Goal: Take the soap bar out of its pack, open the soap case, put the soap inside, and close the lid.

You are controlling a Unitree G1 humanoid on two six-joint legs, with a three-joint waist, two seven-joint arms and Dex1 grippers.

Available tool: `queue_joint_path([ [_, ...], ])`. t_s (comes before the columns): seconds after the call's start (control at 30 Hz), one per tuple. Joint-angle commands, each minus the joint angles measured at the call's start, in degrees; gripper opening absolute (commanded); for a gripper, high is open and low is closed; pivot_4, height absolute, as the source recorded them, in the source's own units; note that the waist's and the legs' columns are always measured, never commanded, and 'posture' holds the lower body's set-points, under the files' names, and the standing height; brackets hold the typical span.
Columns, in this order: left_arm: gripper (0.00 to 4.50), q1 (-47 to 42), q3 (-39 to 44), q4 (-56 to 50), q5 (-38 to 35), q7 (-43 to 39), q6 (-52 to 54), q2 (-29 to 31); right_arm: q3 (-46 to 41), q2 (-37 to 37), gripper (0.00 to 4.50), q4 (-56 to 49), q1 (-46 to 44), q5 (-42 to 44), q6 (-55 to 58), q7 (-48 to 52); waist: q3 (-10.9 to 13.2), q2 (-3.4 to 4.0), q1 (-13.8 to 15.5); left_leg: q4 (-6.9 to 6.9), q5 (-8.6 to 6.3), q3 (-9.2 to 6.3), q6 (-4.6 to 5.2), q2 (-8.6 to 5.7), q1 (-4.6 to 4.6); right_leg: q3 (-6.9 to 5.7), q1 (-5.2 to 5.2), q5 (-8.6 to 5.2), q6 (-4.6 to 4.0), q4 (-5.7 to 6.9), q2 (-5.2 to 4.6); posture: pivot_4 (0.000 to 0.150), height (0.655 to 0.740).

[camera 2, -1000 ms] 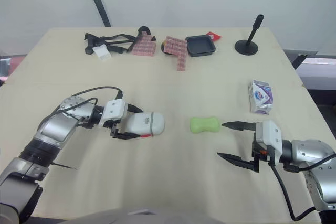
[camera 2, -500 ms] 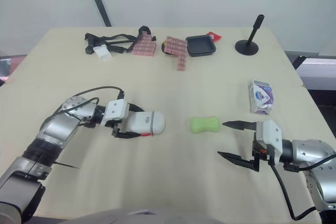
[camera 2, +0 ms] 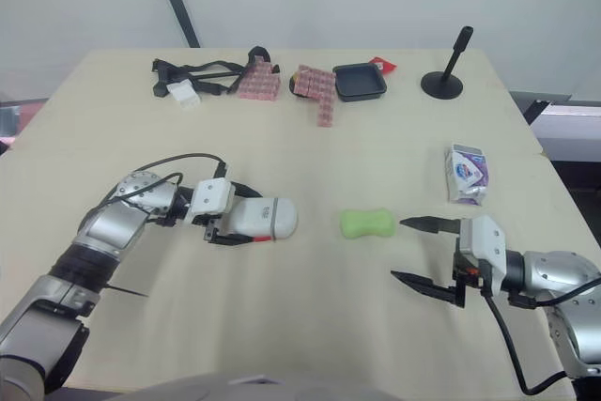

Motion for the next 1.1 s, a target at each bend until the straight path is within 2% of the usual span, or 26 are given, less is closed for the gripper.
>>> queue_joint_path([
  [0.03, 3.48, -0.7, 0.2, 0.6, 0.5, 0.4, -1.8, 0.0, -1.4, -0.4, 4.5, -0.3, 0.5, 0.3, -1.3, 0.3, 0.0, 0.0, 0.0, 0.0, 0.0, 0.0, 0.0, 0.0, 0.0, 0.0, 0.0, 0.0, 0.0, 0.0, 0.0, 0.15, 0.74],
  [0.43, 3.48, -0.3, 1.9, 1.4, -1.4, 1.2, -4.4, -1.0, -1.2, -0.7, 4.5, 0.8, 0.0, 0.8, -1.6, 0.8, 0.0, 0.0, 0.1, 0.03, 0.0, 0.0, 0.01, -0.01, -0.02, -0.01, 0.0, 0.0, 0.0, 0.0, -0.02, 0.15, 0.74],
  [0.67, 3.48, 1.1, 5.3, -0.8, -6.2, 2.3, -10.6, -3.0, -2.5, -2.3, 4.5, -3.3, -1.0, 7.0, 9.1, -1.5, 0.0, -0.02, 0.1, 0.03, -0.01, -0.02, 0.02, -0.01, -0.05, -0.04, -0.01, 0.0, 0.0, 0.0, -0.02, 0.15, 0.74],
  [0.77, 3.48, 1.6, 6.6, -2.7, -7.6, 3.7, -13.2, -4.1, -3.9, -3.8, 4.5, -6.6, -2.0, 13.2, 18.6, -5.4, 0.0, -0.03, 0.1, 0.03, -0.01, -0.04, 0.02, -0.01, -0.07, -0.06, -0.01, 0.0, 0.0, -0.01, -0.02, 0.15, 0.74],
  [0.93, 3.48, 3.2, 6.0, -7.4, -6.2, 8.1, -18.0, -7.0, -6.3, -8.6, 4.5, -11.9, -9.2, 37.5, 45.6, -24.2, 0.0, -0.01, 0.1, 0.06, 0.0, -0.05, 0.02, -0.01, -0.04, -0.02, -0.01, 0.0, 0.01, 0.0, -0.02, 0.15, 0.74],
  [1.0, 3.48, 3.9, 5.3, -8.6, -5.6, 8.7, -18.6, -7.6, -6.6, -10.2, 4.5, -12.5, -10.8, 43.2, 51.4, -29.5, 0.0, -0.02, 0.4, 0.02, 0.0, -0.05, 0.01, 0.0, -0.01, -0.02, 0.0, 0.0, 0.01, -0.01, -0.01, 0.15, 0.74],
  [1.1, 3.48, 5.0, 4.2, -9.3, -2.3, 12.0, -21.4, -9.1, -4.3, -12.5, 4.5, -11.9, -14.5, 57.5, 58.5, -42.9, 0.0, 0.01, 1.0, -0.11, 0.01, -0.03, -0.01, 0.0, -0.01, -0.01, -0.01, 0.0, 0.02, -0.1, 0.04, 0.15, 0.74],
])
